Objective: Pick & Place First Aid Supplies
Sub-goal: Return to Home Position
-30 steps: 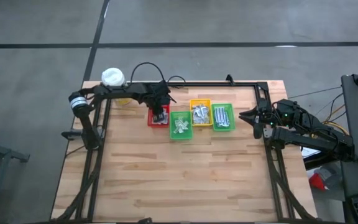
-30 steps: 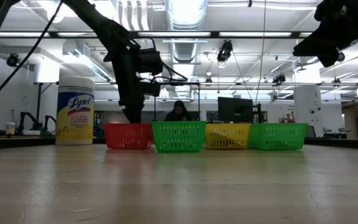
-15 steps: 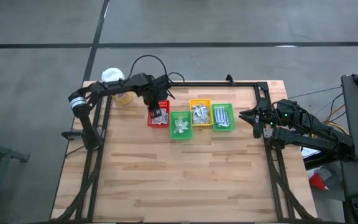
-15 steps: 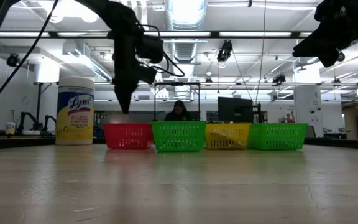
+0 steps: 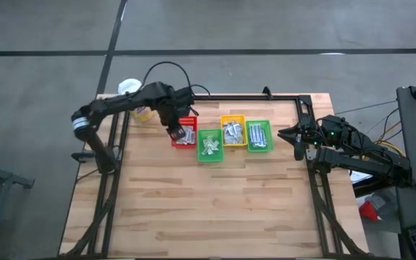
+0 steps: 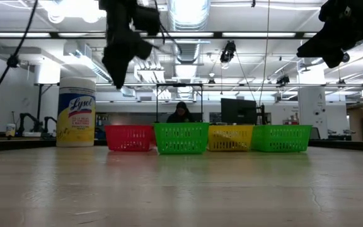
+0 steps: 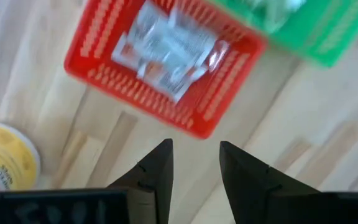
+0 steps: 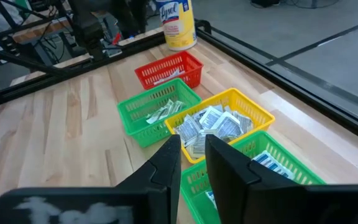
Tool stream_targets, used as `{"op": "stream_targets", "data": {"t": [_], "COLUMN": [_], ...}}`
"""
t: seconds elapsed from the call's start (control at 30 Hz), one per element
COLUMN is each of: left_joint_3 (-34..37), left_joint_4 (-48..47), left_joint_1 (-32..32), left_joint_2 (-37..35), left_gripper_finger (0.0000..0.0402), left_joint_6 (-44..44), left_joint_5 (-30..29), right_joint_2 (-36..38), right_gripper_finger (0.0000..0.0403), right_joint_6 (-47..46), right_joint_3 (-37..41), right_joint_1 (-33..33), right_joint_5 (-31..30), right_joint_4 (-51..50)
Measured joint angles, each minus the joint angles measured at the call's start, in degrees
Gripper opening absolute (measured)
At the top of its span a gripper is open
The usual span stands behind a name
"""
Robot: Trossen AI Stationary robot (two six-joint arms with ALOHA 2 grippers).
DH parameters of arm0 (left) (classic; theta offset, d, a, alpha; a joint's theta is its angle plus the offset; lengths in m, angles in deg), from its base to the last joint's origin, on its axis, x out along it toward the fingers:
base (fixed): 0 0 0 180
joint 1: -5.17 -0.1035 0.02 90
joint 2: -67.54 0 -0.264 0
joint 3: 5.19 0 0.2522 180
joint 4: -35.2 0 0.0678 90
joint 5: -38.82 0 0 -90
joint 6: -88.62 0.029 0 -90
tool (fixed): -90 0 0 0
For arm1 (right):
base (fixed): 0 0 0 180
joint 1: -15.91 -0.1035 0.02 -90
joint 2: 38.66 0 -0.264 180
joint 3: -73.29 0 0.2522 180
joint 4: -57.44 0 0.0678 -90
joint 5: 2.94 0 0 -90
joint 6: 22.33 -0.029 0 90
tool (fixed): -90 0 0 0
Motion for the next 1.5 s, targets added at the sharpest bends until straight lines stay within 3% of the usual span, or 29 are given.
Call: {"op": "stream_targets", "data": {"t": [0.17,0.47,0.7,1.2,1.5], "left_joint_3": [3.5,15.8,28.1,48.0,52.7], "left_joint_4": [8.8,28.0,41.0,58.4,56.2], "left_joint_1": [5.3,16.4,24.8,27.8,27.7], "left_joint_2": [-10.4,-32.3,-46.1,-63.4,-76.9], "left_gripper_finger": [0.0124,0.0124,0.0124,0.0124,0.0124], "left_joint_6": [-6.8,-16.6,-21.4,-14.6,-9.2], "left_joint_5": [-2.4,-2.9,-10.6,-12.3,-11.5], "right_joint_2": [0.0,0.0,0.0,0.0,0.0], "right_gripper_finger": [0.0080,0.0080,0.0069,0.0085,0.0080], "right_joint_6": [0.0,0.0,0.0,0.0,0.0], "right_joint_3": [0.0,0.0,0.0,0.0,0.0], "right_joint_1": [0.0,0.0,0.0,0.0,0.0], "right_joint_5": [0.0,0.0,0.0,0.1,0.1], "right_joint_4": [0.0,0.0,0.0,0.0,0.0]}}
